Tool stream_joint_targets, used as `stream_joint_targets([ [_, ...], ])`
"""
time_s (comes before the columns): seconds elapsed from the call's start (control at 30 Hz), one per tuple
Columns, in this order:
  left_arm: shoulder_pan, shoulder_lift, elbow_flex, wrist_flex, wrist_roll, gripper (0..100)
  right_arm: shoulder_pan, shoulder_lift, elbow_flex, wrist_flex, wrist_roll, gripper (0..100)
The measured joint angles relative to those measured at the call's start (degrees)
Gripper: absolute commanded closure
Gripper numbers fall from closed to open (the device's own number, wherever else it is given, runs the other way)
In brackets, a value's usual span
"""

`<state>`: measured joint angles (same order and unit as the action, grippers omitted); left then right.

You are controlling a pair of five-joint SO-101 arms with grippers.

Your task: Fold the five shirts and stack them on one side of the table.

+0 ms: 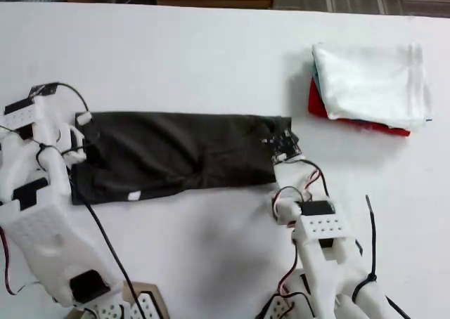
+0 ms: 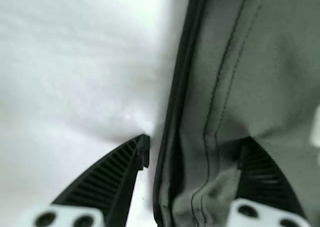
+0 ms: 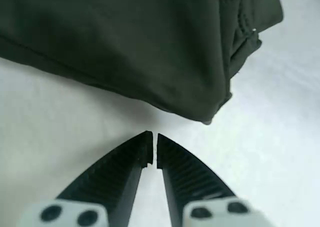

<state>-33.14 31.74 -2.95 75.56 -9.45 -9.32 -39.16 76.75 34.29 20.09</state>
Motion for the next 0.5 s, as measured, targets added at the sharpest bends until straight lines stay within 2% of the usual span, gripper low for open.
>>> stream_joint_targets([
  [0.07,0.97,1.58,-2.55,2.46,0.18,79,0.0,0.0,0.0,0.0,0.0,97.8],
  [0.17,2.73,3.43,-6.51,6.07,0.09,99,0.0,0.0,0.0,0.0,0.0,97.8],
  [0.23,4.57,4.66,-8.88,8.09,0.0,95,0.0,0.0,0.0,0.0,0.0,97.8],
  [0.3,5.36,5.8,-10.81,9.85,0.0,98,0.0,0.0,0.0,0.0,0.0,97.8],
  [0.5,4.57,7.82,-14.24,12.13,-1.85,97,0.0,0.0,0.0,0.0,0.0,97.8],
])
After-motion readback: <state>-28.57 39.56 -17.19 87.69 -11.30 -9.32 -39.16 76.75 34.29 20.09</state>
